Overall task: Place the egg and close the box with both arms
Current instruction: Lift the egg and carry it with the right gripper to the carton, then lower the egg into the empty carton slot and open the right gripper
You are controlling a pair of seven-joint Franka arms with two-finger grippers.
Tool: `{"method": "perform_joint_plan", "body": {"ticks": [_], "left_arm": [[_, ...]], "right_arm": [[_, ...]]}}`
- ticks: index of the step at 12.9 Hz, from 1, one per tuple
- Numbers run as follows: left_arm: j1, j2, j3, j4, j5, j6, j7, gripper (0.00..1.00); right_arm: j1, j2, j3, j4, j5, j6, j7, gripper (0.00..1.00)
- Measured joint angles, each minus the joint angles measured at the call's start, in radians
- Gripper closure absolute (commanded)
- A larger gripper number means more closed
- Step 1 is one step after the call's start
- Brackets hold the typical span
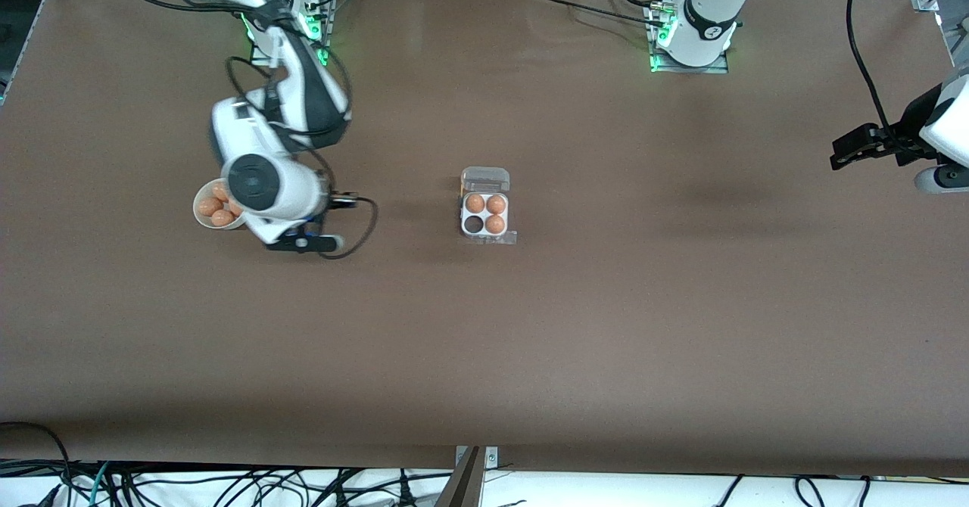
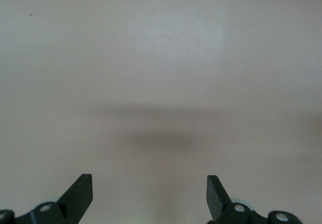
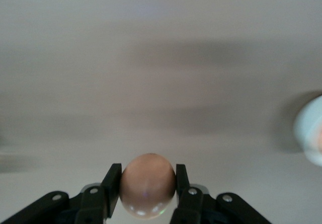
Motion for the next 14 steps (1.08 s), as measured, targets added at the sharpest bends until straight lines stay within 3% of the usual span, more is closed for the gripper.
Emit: {"method": "perform_joint_plan", "body": {"ticks": [3, 8, 14], "left_arm": [[0.0, 0.0, 0.0, 0.0, 0.0, 0.0, 0.0, 0.0], [0.0, 0.0, 0.0, 0.001, 0.0, -0.001, 0.0, 0.0], [0.0, 0.0, 0.0, 0.001, 0.0, -0.001, 0.0, 0.0]], "right_arm": [[0.11, 0.087, 0.0, 0.111, 0.082, -0.001, 0.165, 0.8], [0.162, 0.222, 0.0, 0.269, 0.232, 0.0, 0.237, 0.8], [0.182, 0.331, 0.0, 0.399, 0.284, 0.035, 0.261, 0.83]]}}
